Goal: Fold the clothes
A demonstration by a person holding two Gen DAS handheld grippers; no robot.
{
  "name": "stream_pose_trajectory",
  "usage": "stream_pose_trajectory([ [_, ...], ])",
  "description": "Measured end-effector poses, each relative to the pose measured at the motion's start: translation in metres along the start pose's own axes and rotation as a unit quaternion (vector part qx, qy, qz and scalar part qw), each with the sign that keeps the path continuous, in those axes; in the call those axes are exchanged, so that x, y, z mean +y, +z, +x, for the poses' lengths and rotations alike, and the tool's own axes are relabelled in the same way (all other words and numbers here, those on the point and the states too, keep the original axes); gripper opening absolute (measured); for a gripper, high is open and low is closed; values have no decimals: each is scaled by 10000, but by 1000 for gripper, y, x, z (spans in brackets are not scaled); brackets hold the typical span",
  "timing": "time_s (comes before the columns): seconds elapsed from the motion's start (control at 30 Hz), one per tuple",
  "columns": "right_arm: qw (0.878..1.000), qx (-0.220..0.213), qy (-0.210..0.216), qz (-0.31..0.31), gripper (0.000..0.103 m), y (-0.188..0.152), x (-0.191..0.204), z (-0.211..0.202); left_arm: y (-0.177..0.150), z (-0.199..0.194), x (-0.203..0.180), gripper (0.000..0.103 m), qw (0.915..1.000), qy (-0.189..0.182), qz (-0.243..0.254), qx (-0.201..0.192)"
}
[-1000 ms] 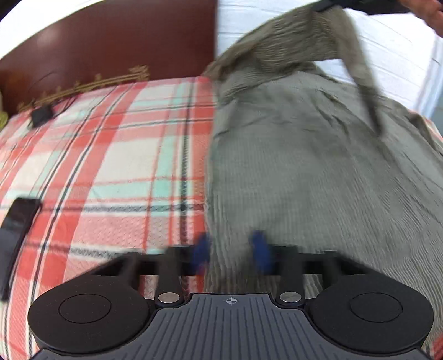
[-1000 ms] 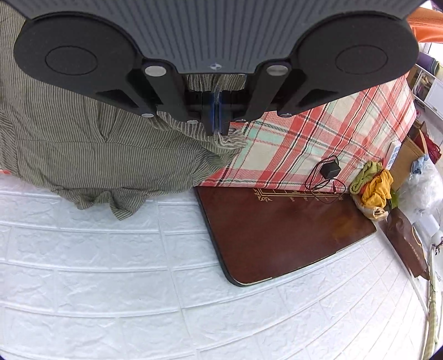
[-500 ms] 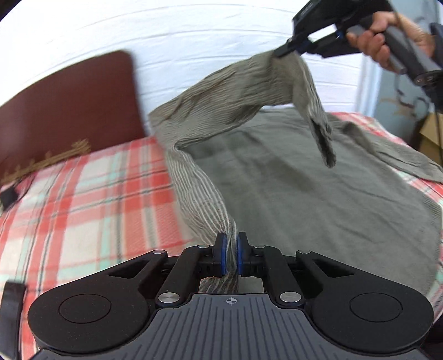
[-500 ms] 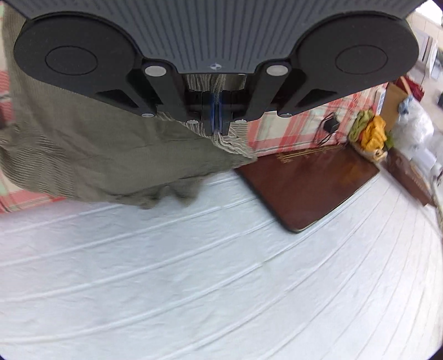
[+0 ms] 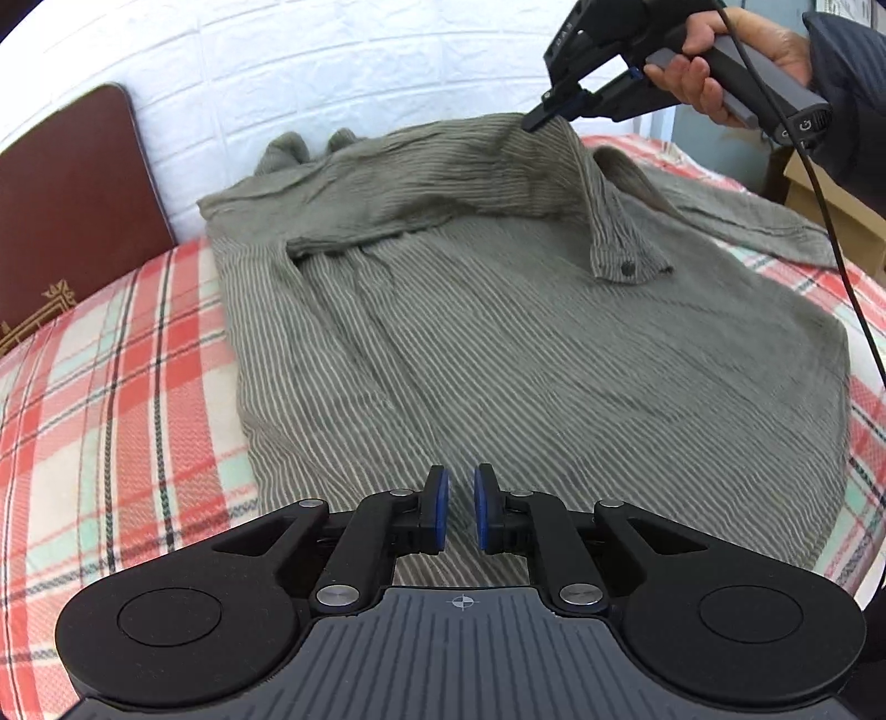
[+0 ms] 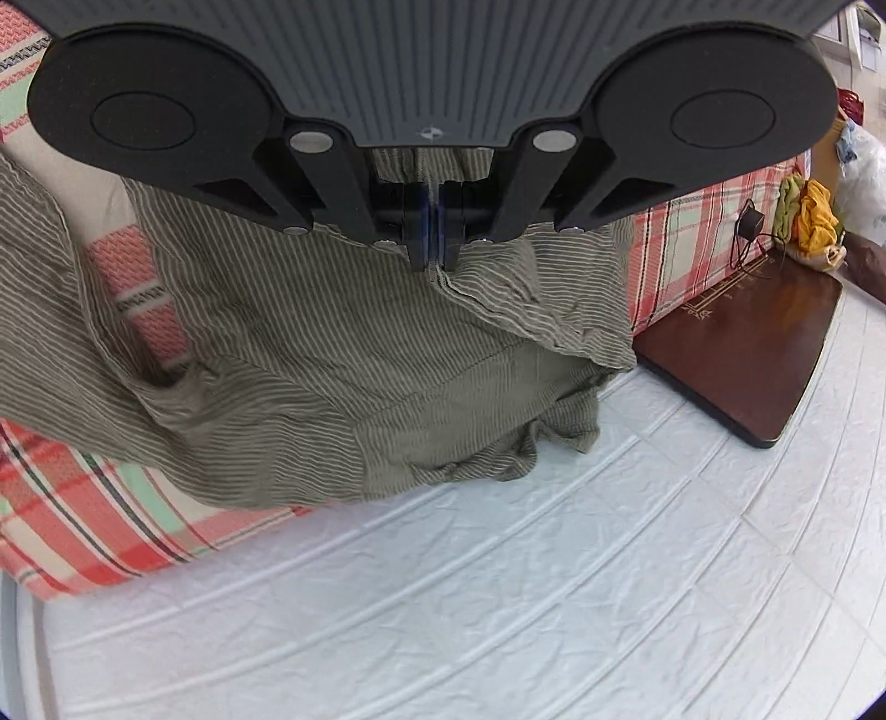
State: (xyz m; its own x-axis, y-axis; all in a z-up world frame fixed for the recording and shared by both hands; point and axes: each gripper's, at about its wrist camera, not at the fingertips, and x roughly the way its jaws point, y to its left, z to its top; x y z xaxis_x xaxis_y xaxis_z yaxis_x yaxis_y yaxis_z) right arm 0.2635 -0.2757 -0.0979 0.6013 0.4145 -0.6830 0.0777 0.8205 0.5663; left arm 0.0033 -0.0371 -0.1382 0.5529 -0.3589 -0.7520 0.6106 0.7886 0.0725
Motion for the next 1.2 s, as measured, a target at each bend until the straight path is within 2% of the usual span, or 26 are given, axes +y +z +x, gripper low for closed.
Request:
stream_pose_trajectory([
  [0.1,10000,-50,38,25,3,-1,-4,-5,-5,0,4,16,10000,29,-79,43],
  [0.13,10000,-54,-69,-15,3,-2,-4,-4,-6,0,6,19,9999,-4,-127,73],
  [0.17,9997,-41,-229,-67,3,-2,-5,-1,-7,-1,7,29,9998,-58,-178,107],
  [0.27,9974,-13,-698,-164,10,-7,-8,9,-14,-12,11,33,9990,-293,-334,77],
  [0.3,9968,-130,-763,-207,19,-10,-8,4,-17,-19,15,42,9985,-359,-419,27],
  [0.37,9949,-364,-894,-293,37,-18,-7,-4,-26,-37,27,56,9973,-249,-676,-117],
  [0.4,9937,-481,-958,-335,41,-21,-7,-9,-31,-45,35,58,9965,-139,-810,-169],
  [0.5,9893,-887,-1042,-499,44,-37,1,-28,-47,-57,61,58,9918,185,-1258,-100],
  [0.6,9899,-1037,-597,-760,46,-69,25,-53,-58,-51,80,58,9848,94,-1733,103],
  [0.73,9902,-607,57,-1256,49,-123,52,-66,-64,-39,85,58,9756,-510,-2126,191],
  [0.83,9877,-204,363,-1506,56,-158,63,-68,-65,-31,84,58,9743,-619,-2154,208],
  [0.97,9851,918,911,-1135,58,-197,61,-43,-69,-23,87,57,9662,-886,-2409,248],
  [1.03,9823,1242,1020,-965,58,-212,63,-29,-72,-20,89,53,9615,-988,-2551,256],
  [1.07,9803,1403,1074,-880,58,-220,64,-22,-75,-20,90,38,9594,-994,-2628,247],
  [1.1,9782,1551,1122,-800,58,-227,65,-16,-77,-20,91,18,9572,-1011,-2699,246],
  [1.2,9728,1807,1260,-719,56,-239,69,-7,-81,-25,95,4,9541,-1037,-2802,222],
])
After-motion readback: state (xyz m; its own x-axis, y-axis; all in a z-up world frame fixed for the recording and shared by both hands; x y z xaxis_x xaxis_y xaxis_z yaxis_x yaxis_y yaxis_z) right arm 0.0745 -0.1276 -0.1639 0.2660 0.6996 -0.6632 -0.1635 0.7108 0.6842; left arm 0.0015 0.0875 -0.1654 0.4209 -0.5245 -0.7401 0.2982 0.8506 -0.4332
